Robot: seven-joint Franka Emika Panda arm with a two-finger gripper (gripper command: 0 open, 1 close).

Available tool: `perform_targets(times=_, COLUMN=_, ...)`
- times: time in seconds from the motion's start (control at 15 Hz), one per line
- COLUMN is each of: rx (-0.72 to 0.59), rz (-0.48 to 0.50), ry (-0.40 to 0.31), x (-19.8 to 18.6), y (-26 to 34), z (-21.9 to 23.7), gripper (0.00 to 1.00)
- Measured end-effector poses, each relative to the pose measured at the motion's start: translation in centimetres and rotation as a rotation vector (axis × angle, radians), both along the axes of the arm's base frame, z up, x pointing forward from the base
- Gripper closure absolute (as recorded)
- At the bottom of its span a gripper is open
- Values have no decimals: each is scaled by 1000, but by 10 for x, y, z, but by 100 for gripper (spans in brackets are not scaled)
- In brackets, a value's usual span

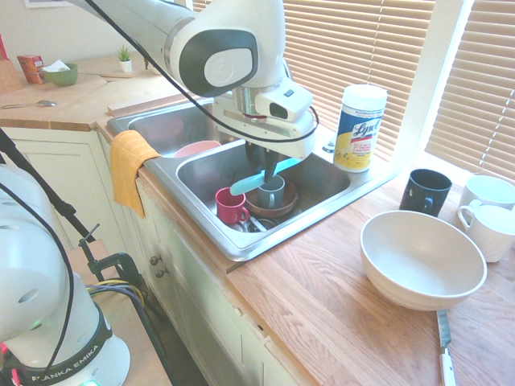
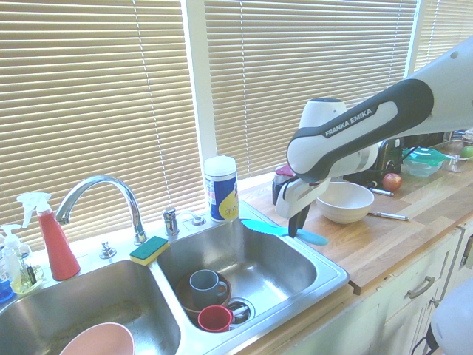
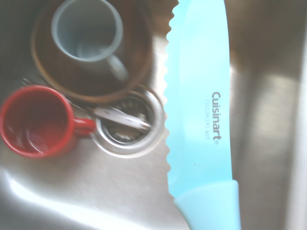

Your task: Put the knife into the sink

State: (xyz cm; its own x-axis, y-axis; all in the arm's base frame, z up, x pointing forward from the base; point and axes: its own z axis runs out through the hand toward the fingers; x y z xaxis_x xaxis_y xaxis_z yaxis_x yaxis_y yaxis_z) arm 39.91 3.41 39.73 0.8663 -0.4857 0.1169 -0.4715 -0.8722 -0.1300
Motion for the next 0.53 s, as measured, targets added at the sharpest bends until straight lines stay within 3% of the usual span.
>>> perform_targets(times=0.53, rx=-5, rz=-96, ry=12, x=46, y=51, z=-91, gripper=100)
